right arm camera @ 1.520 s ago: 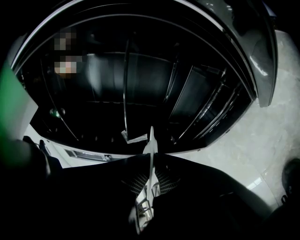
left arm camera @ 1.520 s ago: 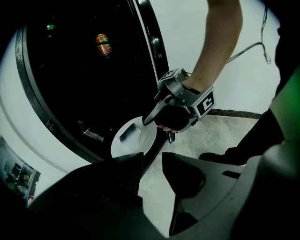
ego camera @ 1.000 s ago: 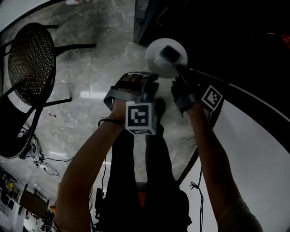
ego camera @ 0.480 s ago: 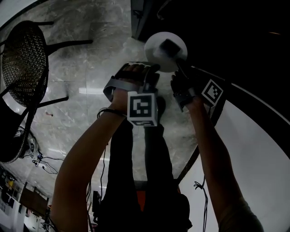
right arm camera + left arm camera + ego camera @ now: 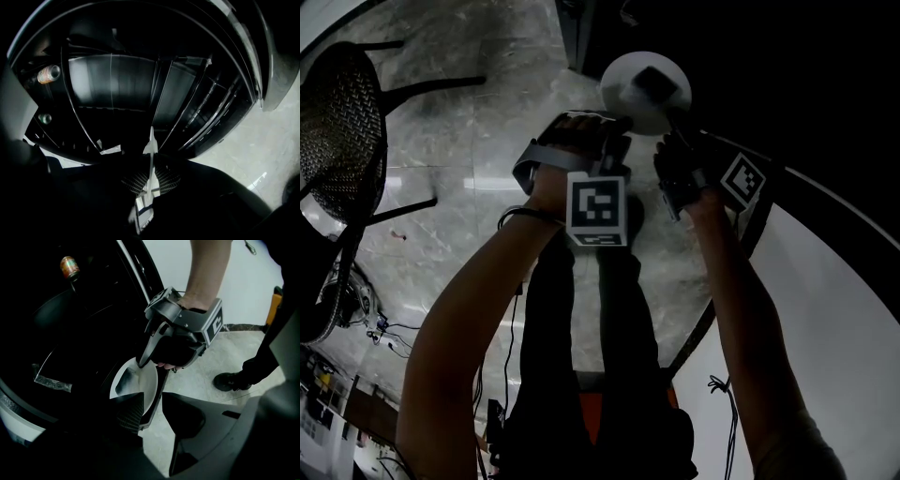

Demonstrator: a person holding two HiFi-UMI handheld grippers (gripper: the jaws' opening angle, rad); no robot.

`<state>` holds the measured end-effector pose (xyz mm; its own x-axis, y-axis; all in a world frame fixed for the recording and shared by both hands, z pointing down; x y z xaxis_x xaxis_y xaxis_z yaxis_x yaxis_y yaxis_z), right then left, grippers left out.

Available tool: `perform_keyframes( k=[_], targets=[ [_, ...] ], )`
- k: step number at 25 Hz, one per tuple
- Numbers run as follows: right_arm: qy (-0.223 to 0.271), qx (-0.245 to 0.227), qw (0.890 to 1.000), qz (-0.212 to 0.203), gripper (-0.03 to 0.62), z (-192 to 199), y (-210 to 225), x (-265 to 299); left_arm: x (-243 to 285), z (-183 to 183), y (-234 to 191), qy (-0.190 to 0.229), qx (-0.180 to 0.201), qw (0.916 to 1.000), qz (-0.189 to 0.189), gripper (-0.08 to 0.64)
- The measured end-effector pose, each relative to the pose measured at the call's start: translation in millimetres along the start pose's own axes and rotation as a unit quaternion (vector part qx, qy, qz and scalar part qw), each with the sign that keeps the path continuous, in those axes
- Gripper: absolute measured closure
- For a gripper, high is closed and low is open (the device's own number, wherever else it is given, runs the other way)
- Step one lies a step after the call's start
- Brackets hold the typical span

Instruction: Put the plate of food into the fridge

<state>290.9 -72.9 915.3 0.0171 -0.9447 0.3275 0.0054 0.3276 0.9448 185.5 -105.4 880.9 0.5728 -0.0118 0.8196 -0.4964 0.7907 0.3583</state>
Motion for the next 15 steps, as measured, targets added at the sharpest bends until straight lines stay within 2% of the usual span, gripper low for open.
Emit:
perform_keyframes(
  k=[15],
  targets=[
    [0.039,0.032,0.999,0.006,0.558,-4,13,7,25,5,-12,-0.014,-0.002,0.9998,-0.016,0.471]
  ],
)
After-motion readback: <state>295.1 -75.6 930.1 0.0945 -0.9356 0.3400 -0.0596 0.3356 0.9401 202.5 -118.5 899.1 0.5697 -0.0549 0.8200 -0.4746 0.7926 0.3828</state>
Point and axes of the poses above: the fingertips, and each gripper's own axes: x forward along the fingers, y to its right, z out of its underside, the point moved 3 cm from there along -x, backward along the fingers, and after that the axes turned 1 degree about -z, right-handed, at the moved point
